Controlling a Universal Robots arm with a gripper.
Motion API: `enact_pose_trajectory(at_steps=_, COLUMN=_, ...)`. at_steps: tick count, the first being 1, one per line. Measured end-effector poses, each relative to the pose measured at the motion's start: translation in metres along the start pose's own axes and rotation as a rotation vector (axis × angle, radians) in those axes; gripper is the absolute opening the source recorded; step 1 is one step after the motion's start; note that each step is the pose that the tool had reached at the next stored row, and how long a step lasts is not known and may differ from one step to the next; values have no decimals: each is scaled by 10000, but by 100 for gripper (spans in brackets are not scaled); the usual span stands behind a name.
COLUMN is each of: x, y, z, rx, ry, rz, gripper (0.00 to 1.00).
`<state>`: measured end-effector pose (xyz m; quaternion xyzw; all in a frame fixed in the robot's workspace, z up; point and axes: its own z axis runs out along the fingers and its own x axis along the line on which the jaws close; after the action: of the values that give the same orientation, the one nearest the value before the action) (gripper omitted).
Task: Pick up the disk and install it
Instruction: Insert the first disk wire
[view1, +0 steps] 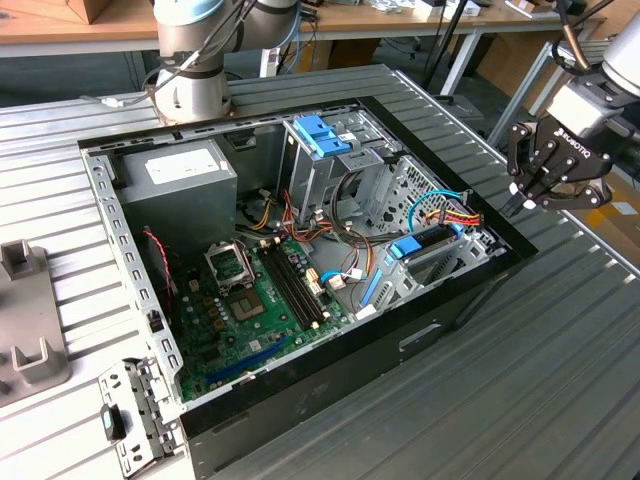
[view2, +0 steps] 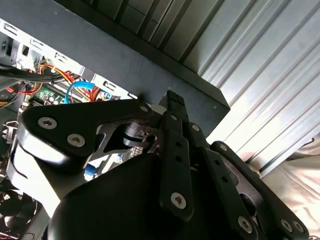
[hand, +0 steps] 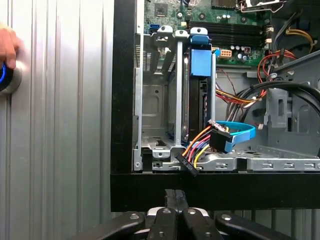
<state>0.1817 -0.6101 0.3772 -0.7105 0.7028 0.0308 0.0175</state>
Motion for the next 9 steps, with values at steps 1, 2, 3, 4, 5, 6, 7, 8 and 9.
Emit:
enact_pose_trajectory(at_steps=1, x=0, y=0, z=0, rx=-8, ry=2, rz=-112, gripper=10)
enact_pose_trajectory(at_steps=2, x=0, y=1, z=0, rx=-16, ry=5, rz=-233, gripper=10)
enact_pose_trajectory(at_steps=3, x=0, y=1, z=0, rx=-27, ry=7, rz=-386, gripper=10)
enact_pose_trajectory(at_steps=4, x=0, y=0, z=0, rx=-35, ry=9, rz=-499, gripper=10)
enact_pose_trajectory(at_steps=5, x=0, y=0, z=0, rx=-45, ry=12, rz=-642, gripper=10)
enact_pose_trajectory(at_steps=6, x=0, y=0, z=0, rx=-54, ry=14, rz=-787, gripper=10)
enact_pose_trajectory(at_steps=7, x=0, y=0, z=0, rx=-70, ry=19, rz=-1022, gripper=10)
enact_pose_trajectory(at_steps=8, x=0, y=0, z=1, rx=-84, ry=22, rz=-1227, gripper=10)
enact_pose_trajectory(at_steps=9, x=0, y=0, z=1, rx=-95, ry=24, rz=-1387, gripper=10)
